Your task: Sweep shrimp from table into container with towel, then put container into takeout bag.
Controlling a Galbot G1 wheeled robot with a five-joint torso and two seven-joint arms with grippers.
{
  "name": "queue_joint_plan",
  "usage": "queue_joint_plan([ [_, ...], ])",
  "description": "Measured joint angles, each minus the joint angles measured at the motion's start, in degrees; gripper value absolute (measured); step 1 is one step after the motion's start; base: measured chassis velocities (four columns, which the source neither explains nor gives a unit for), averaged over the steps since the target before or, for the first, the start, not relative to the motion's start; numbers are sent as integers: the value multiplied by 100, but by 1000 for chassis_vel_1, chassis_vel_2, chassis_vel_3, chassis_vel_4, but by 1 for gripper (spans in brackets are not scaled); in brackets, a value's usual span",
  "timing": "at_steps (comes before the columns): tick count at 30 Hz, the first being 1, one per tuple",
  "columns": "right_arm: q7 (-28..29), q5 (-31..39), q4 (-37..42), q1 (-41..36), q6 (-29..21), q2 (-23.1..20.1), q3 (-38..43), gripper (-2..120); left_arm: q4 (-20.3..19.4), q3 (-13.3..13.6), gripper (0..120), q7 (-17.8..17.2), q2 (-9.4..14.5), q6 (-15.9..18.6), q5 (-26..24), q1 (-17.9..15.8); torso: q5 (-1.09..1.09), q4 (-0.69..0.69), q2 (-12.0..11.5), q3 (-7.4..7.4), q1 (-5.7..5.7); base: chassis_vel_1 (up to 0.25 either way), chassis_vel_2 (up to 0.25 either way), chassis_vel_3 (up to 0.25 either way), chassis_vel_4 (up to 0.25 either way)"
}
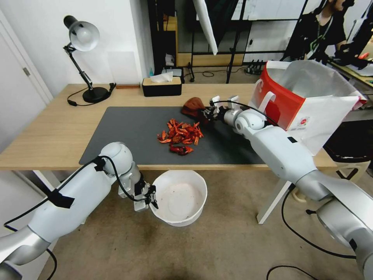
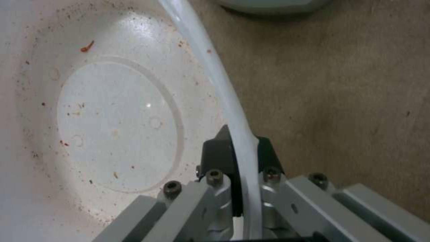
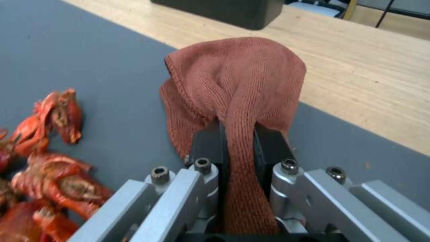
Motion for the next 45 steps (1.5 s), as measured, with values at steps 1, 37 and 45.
queue_joint_plan([
  [1,-2,-15,16,-18,-14,0,-4,8,0,0,0,0,2,0,-1,1,2,0,0,0,0,0,0,0,0],
  [37,-309,-236,522,-324,-250,-263,-98,8,318,222,0,0,-206,0,33,-410,0,0,0,0,0,0,0,0,0],
  [45,-354,-236,773,-438,-300,-375,-123,8,357,238,0,0,-204,0,22,-483,0,0,1,0,0,0,0,0,0],
])
